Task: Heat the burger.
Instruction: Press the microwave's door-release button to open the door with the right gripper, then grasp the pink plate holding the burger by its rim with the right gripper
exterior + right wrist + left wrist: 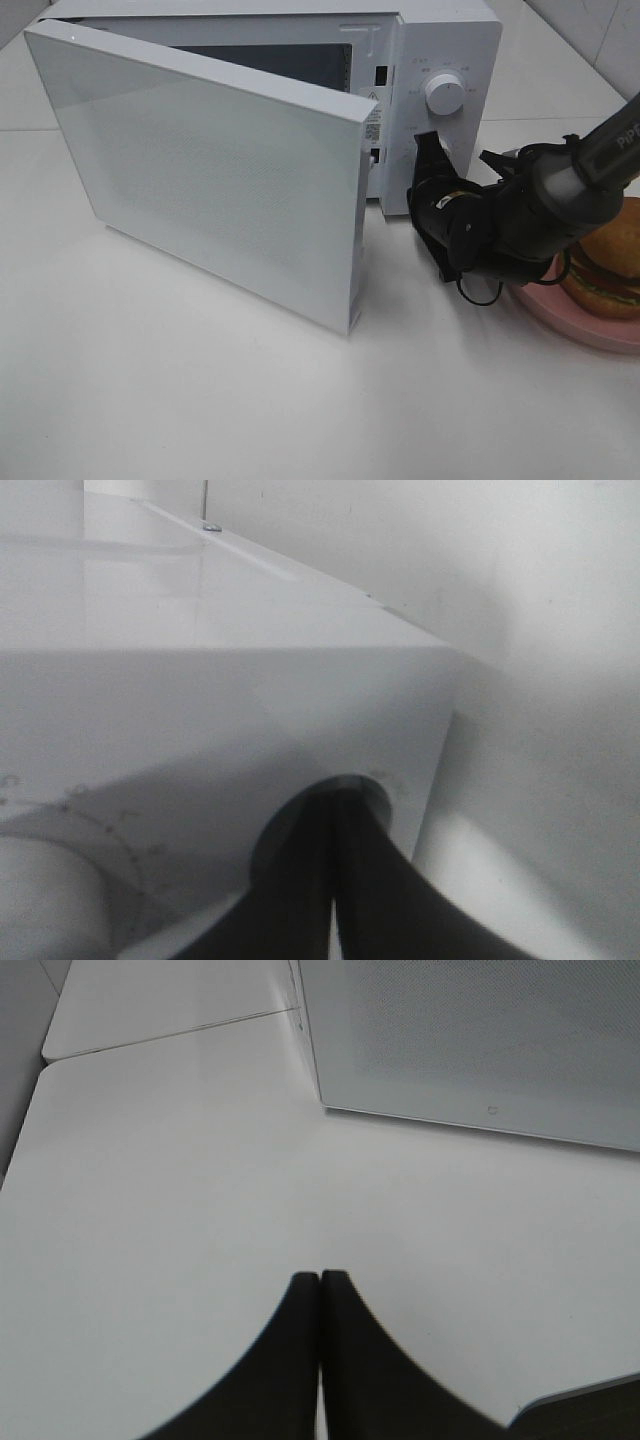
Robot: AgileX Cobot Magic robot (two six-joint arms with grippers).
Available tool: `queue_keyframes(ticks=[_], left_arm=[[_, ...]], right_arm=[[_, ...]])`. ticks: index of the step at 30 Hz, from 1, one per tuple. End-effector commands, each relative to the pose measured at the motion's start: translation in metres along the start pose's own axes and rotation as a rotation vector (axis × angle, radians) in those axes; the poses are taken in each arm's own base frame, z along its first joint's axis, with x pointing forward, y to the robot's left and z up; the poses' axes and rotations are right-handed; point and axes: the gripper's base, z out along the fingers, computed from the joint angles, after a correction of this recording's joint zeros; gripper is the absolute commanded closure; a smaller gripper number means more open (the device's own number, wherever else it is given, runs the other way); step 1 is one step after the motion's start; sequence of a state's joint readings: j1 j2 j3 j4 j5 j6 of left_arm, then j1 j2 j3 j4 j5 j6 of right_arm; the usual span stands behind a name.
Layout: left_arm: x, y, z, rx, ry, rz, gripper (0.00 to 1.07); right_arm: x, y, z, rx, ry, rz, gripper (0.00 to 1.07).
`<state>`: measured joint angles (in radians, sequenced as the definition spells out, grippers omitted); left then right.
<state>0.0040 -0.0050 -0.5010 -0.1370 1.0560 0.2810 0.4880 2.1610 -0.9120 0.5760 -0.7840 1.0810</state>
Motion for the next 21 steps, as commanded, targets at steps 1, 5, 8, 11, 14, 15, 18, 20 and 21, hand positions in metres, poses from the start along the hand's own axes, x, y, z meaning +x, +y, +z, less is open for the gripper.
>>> queue_keyframes(ticks=[1, 5, 8, 11, 14, 15, 18, 20, 21], left_arm=[[0.0, -0.001, -0.003, -0.004, -0.033, -0.001, 1.06], [0.0, -0.001, -0.003, -0.004, -0.033, -0.001, 1.06], [0.0, -0.001, -0.003, -0.004, -0.033, -0.001, 1.06], [0.0, -0.001, -0.003, -0.004, -0.033, -0.001, 1.06], [0.0, -0.001, -0.003, -0.004, -0.033, -0.001, 1.06], [0.0, -0.001, -0.003, -0.004, -0.033, -0.001, 1.06], [0.0, -0.001, -0.003, -0.004, -0.033, -0.001, 1.06], [0.0, -0.001, -0.003, -0.004, -0.033, -0.001, 1.06], [0.0, -0.001, -0.003, -0.004, -0.033, -0.001, 1.06]], right_arm=[[-0.006, 0.041, 0.004, -0.228, -0.033, -0.036, 1.07], [-0.003, 0.045, 0.0, -0.203, -0.002, -0.039, 1.07], [0.0, 0.048, -0.01, -0.173, 0.034, -0.053, 1.06], [0.002, 0.044, -0.017, -0.154, 0.052, -0.066, 1.05], [0.007, 0.037, -0.025, -0.128, 0.076, -0.082, 1.05], [0.007, 0.037, -0.025, -0.128, 0.076, -0.082, 1.05], [0.015, 0.026, -0.038, -0.103, 0.11, -0.106, 1.05], [0.024, 0.024, -0.05, -0.114, 0.148, -0.147, 1.05], [0.024, 0.024, -0.05, -0.114, 0.148, -0.147, 1.05]])
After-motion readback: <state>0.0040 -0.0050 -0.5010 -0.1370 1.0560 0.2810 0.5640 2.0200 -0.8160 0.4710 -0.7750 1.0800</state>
